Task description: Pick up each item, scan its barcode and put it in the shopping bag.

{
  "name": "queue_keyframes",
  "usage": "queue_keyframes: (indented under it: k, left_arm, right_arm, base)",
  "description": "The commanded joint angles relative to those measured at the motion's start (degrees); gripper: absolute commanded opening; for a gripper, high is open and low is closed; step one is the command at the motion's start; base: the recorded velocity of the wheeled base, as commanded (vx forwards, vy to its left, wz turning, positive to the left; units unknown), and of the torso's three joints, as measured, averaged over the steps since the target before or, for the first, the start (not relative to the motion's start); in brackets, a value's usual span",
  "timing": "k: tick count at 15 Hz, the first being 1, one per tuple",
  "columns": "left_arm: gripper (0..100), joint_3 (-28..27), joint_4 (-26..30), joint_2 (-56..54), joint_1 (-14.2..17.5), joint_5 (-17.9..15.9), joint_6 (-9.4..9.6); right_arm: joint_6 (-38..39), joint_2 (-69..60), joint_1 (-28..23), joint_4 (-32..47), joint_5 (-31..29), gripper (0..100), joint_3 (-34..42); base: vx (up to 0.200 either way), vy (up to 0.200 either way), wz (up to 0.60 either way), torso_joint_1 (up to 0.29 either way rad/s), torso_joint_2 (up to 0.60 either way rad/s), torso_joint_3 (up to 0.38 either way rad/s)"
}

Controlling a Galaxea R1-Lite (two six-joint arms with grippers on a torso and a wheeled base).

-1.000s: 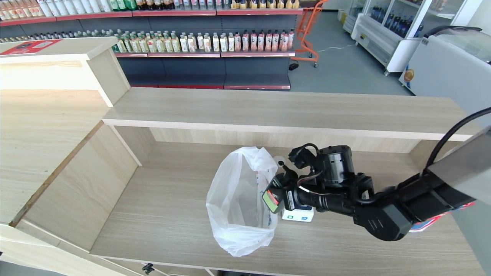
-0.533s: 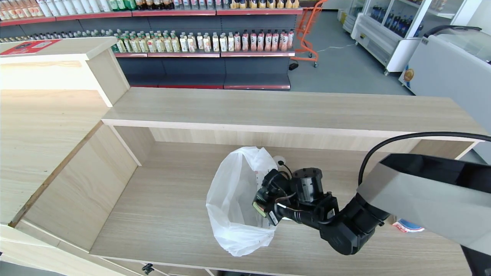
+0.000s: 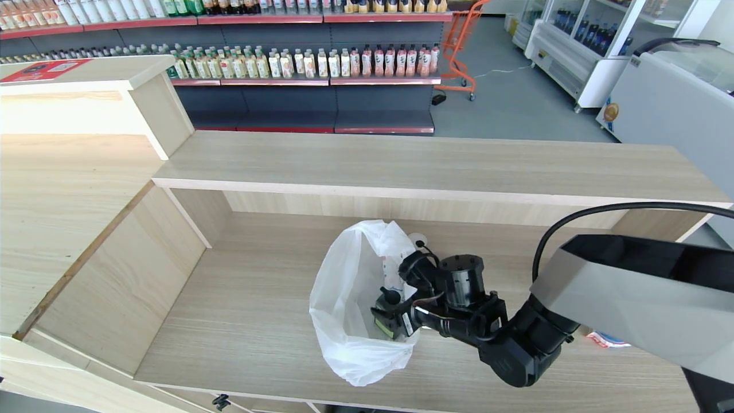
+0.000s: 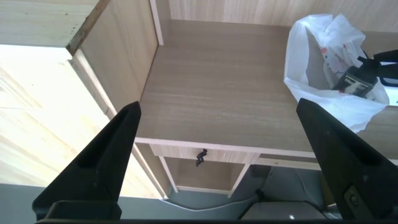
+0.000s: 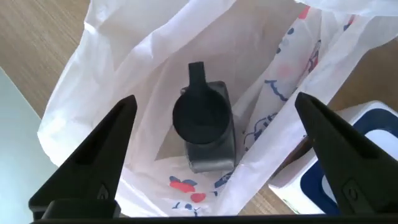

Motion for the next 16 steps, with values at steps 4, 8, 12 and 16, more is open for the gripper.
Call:
queue_keyframes:
  k: [4, 8, 12, 16]
  left_arm:
    - [100, 0.0, -0.02, 0.06, 0.0, 0.0, 0.0]
    - [100, 0.0, 0.06, -0.02, 0.0, 0.0, 0.0]
    - [100, 0.0, -0.02, 0.06, 0.0, 0.0, 0.0]
    - [100, 0.0, -0.02, -0.02, 0.0, 0.0, 0.0]
  right_arm:
    - [22.05, -37.31, -10.02, 25.37, 3.9, 100, 8.43]
    - [20.81, -60.51, -19.86, 53.24, 8.21, 100, 9.4]
    - [20.64, -68.6, -26.01, 55.96, 7.59, 100, 15.2]
    - [20.73, -70.01, -27.33, 58.77, 7.59, 100, 15.64]
  base:
    - [0.0, 0.0, 0.0, 0.0, 0.0, 0.0]
    - [0.0, 0.0, 0.0, 0.0, 0.0, 0.0]
    - [0.0, 0.0, 0.0, 0.0, 0.0, 0.0]
    - [0.0, 0.0, 0.0, 0.0, 0.0, 0.0]
